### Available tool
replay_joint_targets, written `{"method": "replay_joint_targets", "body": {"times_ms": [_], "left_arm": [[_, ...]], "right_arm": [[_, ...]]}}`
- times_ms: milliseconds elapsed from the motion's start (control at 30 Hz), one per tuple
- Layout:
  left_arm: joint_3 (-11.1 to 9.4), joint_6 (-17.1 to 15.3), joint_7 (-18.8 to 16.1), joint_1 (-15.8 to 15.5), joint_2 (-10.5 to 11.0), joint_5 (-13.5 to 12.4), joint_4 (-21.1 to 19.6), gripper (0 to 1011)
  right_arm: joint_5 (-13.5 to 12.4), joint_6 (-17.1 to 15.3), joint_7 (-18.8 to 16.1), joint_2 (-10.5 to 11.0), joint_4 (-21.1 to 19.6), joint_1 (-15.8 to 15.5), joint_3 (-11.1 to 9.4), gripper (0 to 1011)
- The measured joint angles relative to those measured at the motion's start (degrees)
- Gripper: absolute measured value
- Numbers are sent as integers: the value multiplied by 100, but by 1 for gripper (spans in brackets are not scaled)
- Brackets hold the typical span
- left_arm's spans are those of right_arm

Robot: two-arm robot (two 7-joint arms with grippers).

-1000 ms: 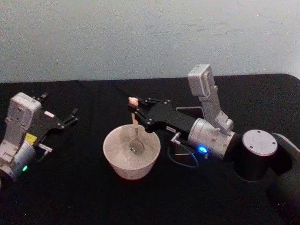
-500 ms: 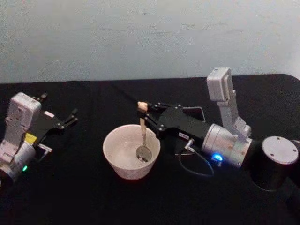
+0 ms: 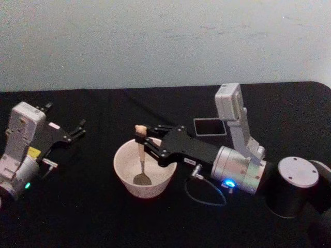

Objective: Pick up the stirring spoon with one hand, stir inside the cup, then place it back in its original position.

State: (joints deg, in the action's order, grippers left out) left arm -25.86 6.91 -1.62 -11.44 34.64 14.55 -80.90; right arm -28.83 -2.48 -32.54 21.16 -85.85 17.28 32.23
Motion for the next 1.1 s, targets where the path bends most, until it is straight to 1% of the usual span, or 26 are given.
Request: {"method": "replay_joint_targets", "body": {"times_ms": [100,333,533,633,733,833,1000,1100], "left_arm": [[0,0,0,0,0,0,0,1001],[0,0,0,1,0,0,0,1001],[0,0,0,0,0,0,0,1001],[0,0,0,0,0,0,0,1001],[0,0,0,1,0,0,0,1001],[0,0,0,0,0,0,0,1001],[0,0,0,0,0,0,0,1001],[0,0,0,0,0,0,0,1001]], "right_arm": [[-5,-1,3,-63,86,59,48,213],[19,44,45,-320,492,331,158,214],[65,94,89,-495,866,558,173,214],[75,116,114,-593,1121,700,147,214],[85,133,137,-643,1268,772,115,213],[89,158,190,-705,1479,866,40,214],[86,168,263,-721,1564,896,-72,213],[87,161,300,-674,1542,870,-135,213]]}}
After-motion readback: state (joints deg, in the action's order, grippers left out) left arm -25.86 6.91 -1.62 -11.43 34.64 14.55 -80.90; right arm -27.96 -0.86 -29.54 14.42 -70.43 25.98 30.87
